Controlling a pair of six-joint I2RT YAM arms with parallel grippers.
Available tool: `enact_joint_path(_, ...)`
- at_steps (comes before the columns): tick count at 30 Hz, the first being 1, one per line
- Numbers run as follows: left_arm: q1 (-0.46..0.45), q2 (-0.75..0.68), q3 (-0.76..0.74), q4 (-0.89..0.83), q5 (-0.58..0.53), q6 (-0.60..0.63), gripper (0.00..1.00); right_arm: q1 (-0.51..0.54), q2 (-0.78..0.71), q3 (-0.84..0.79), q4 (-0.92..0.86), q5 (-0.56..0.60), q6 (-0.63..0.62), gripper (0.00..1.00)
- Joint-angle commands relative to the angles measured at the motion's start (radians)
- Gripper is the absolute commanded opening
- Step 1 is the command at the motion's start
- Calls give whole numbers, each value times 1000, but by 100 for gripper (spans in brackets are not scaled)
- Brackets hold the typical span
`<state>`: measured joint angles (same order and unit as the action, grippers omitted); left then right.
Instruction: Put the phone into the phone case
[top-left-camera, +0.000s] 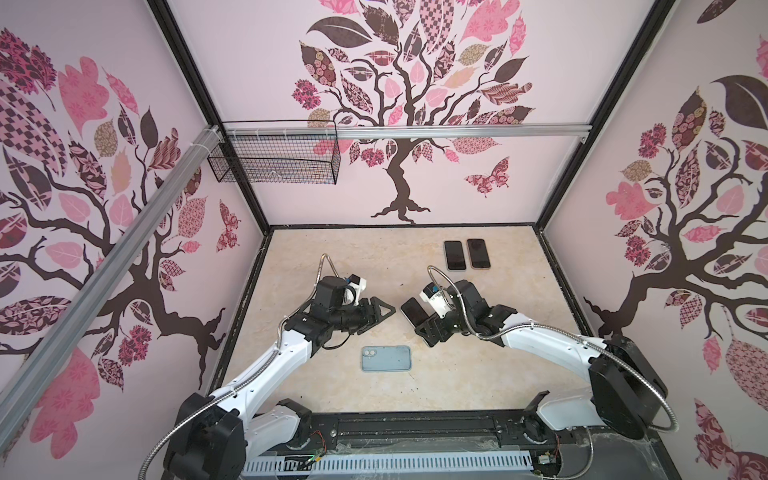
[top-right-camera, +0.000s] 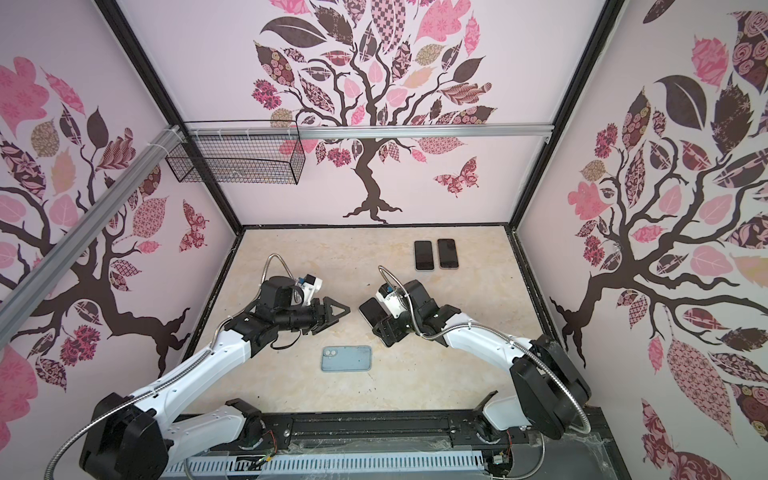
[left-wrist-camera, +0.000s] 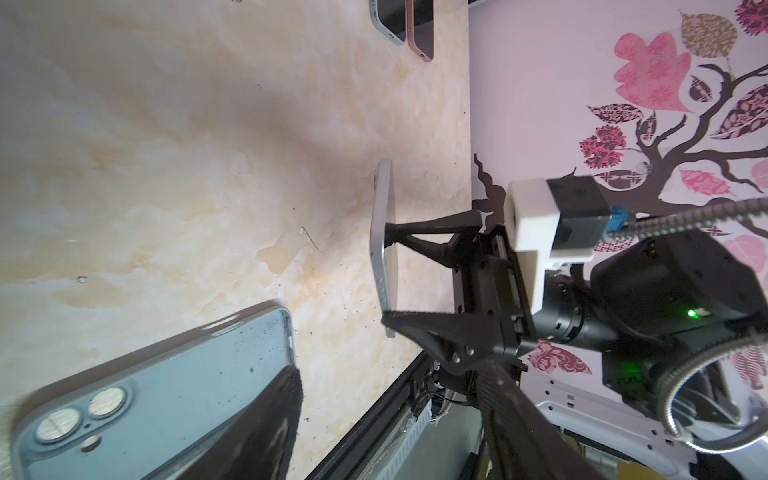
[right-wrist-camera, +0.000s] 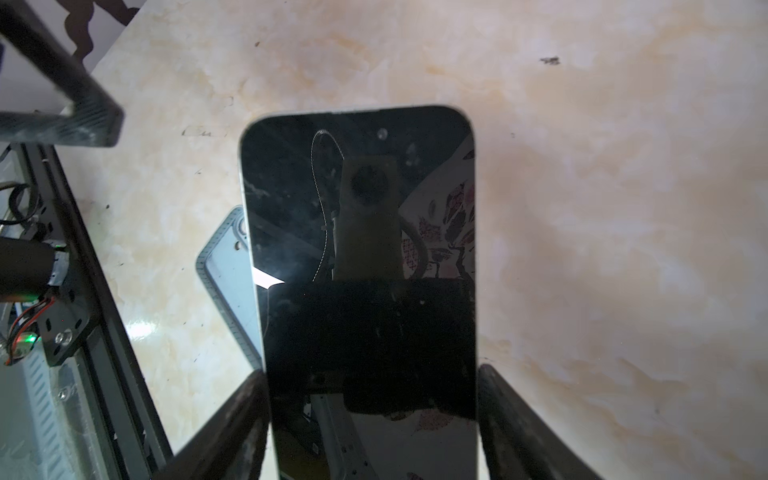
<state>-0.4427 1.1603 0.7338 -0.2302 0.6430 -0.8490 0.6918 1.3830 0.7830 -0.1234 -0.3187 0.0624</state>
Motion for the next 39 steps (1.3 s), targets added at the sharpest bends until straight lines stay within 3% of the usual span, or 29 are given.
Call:
enact_joint_path(1, 4, 35, 40, 70, 62, -21, 66, 44, -61, 26, 78, -1, 22, 10)
enact_joint_path(8, 4, 74, 45, 95, 84, -27, 57, 101, -58, 61, 62, 19, 19, 10)
enact_joint_path(14, 5, 83, 47, 82, 105, -15, 40, 123, -52, 75, 57, 42, 13, 10)
enact_joint_path(32, 4, 77, 17, 78, 110, -10, 10, 129, -58, 66, 72, 80, 9, 13)
enact_joint_path(35, 4, 75, 16, 82, 104, -13, 7, 129, -70, 51, 76, 78, 13, 17)
enact_joint_path(37, 4, 70, 15, 84, 98, -15, 3, 128, -95, 39, 78, 97, 26, 33)
enact_joint_path(39, 4, 56, 9, 87, 77, -16, 0, 128, -149, 1, 109, 168, 67, 39)
